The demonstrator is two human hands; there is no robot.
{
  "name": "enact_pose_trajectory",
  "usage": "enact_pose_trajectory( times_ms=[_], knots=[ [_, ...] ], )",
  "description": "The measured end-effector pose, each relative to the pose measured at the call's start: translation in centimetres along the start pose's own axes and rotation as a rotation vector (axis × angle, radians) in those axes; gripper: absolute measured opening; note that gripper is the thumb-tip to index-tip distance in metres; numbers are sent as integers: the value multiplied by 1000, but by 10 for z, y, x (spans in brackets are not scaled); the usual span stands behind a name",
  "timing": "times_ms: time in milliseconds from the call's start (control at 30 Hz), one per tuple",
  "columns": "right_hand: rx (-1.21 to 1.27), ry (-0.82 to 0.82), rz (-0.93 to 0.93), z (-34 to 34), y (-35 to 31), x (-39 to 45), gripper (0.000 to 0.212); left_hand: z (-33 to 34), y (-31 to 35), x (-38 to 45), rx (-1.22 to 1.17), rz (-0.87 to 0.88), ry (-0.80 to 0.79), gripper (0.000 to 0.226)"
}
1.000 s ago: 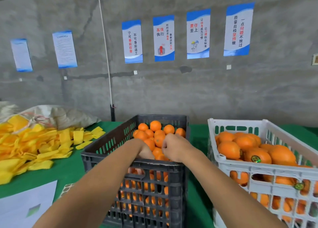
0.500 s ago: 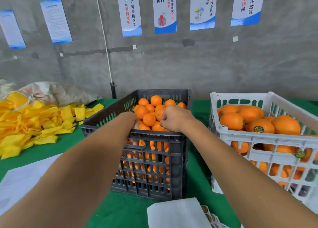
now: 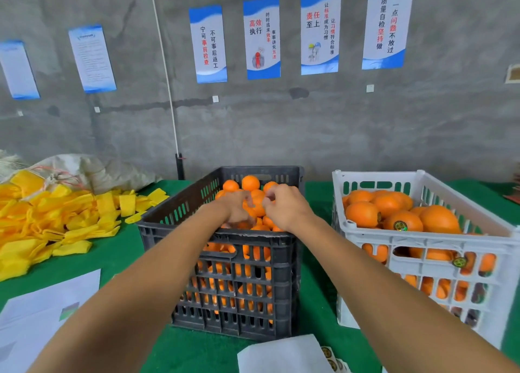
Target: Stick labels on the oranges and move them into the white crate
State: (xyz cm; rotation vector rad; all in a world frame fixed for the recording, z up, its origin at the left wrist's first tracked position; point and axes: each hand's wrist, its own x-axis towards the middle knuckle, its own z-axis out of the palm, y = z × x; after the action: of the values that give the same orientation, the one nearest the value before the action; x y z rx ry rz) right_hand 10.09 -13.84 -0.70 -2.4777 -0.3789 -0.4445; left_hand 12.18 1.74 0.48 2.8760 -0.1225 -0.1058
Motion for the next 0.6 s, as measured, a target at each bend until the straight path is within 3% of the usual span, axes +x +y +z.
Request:
enact_pose_trajectory(
  times_ms=[167,267,367,433,600],
  knots=[
    [105,182,-27,-6,-7,-18,46,6,30,-19,-195,382,668,41],
    [311,368,-196,-3,6,-72,53,39,38,-63,-324,614,870,50],
    [448,509,-297,8,34,-137,56,83,42,-102,-371,822,927,60],
    [482,498,-268,21,53,-170,58,116,43,-115,-340,886,921,60],
    [505,259,-65,56,97,-217,58,195,31,-121,-478,738,599,59]
  ],
)
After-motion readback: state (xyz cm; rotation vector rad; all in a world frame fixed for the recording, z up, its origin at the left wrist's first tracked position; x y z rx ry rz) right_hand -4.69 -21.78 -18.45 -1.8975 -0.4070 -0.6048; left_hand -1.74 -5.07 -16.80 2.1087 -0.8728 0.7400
